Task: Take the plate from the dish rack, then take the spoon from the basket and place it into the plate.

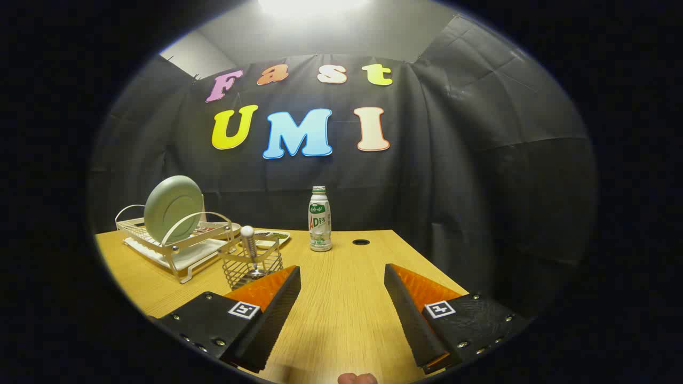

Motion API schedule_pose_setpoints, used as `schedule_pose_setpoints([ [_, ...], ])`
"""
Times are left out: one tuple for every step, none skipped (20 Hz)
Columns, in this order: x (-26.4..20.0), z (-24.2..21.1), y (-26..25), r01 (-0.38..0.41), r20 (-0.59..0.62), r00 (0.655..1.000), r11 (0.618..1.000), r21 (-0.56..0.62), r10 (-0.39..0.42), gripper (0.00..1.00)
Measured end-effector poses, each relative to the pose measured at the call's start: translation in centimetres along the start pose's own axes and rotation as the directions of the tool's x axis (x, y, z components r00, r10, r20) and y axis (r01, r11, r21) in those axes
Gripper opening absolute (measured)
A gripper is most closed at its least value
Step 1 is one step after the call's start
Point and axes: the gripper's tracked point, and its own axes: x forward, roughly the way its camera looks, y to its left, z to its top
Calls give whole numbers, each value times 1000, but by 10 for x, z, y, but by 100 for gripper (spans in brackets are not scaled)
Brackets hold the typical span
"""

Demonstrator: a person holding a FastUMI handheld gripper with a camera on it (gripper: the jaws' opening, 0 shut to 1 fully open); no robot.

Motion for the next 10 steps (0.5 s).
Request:
schedule_pose_setpoints([
  [11,1,-3,3,1,1000,1000,10,-3,97],
  [21,6,-4,6,3,1000,1000,20,-6,97],
  [30,13,-8,16,14,1000,1000,27,-16,97],
  [38,24,-12,24,30,999,999,27,-25,97],
  [45,34,-14,31,40,999,999,21,-32,97],
  [48,47,-15,32,51,998,999,18,-33,97],
  [48,61,-14,30,61,998,999,19,-31,97],
  [47,75,-13,32,64,997,999,19,-33,97],
  [44,87,-13,36,66,997,999,14,-37,97],
  [42,100,-11,40,66,997,999,7,-40,97],
])
